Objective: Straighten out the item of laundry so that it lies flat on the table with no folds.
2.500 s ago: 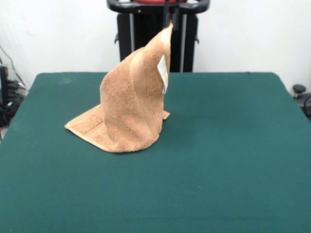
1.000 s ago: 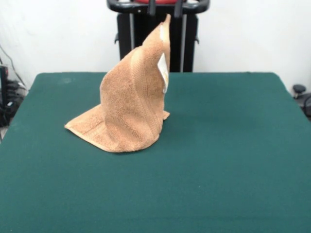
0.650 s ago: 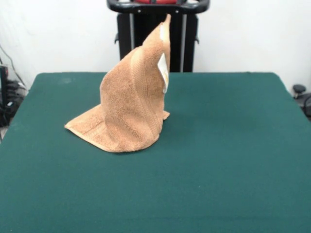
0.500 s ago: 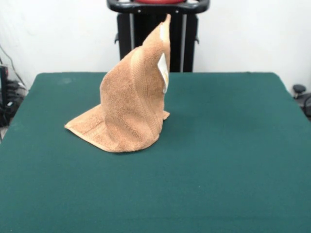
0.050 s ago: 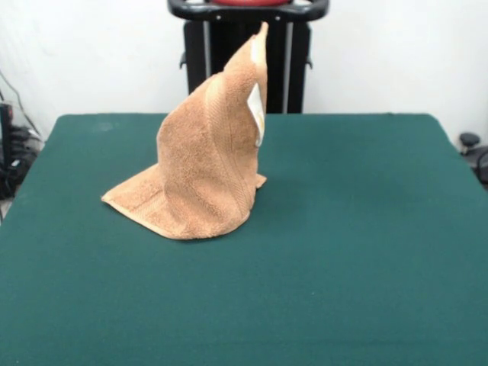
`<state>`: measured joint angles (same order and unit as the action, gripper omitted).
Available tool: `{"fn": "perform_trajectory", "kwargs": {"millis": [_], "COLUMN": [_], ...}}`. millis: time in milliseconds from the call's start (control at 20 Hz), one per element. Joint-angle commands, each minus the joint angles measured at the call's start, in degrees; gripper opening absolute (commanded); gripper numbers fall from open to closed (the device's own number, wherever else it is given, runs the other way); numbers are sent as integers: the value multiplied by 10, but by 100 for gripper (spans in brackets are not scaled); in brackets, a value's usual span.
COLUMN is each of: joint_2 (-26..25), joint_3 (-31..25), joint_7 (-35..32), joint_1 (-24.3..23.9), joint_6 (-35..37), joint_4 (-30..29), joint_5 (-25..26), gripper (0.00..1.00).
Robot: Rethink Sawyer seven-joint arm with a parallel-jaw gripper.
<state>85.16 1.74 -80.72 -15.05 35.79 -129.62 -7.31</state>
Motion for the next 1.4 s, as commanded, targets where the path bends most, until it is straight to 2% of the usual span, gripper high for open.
{"fn": "perform_trajectory", "kwargs": {"millis": [50, 450, 800, 1400], "joint_2": [-27, -55, -90, -176], "joint_3": [3, -2, -47, -111], "joint_7": [-86, -79, -68, -103], "joint_1": [2, -8, -44, -100], "joint_6": [-29, -122, -212, -329], "joint_4": [-30, -103, -143, -177], "joint_5": [7, 3, -10, 28], "gripper": [100, 100, 100, 100]}}
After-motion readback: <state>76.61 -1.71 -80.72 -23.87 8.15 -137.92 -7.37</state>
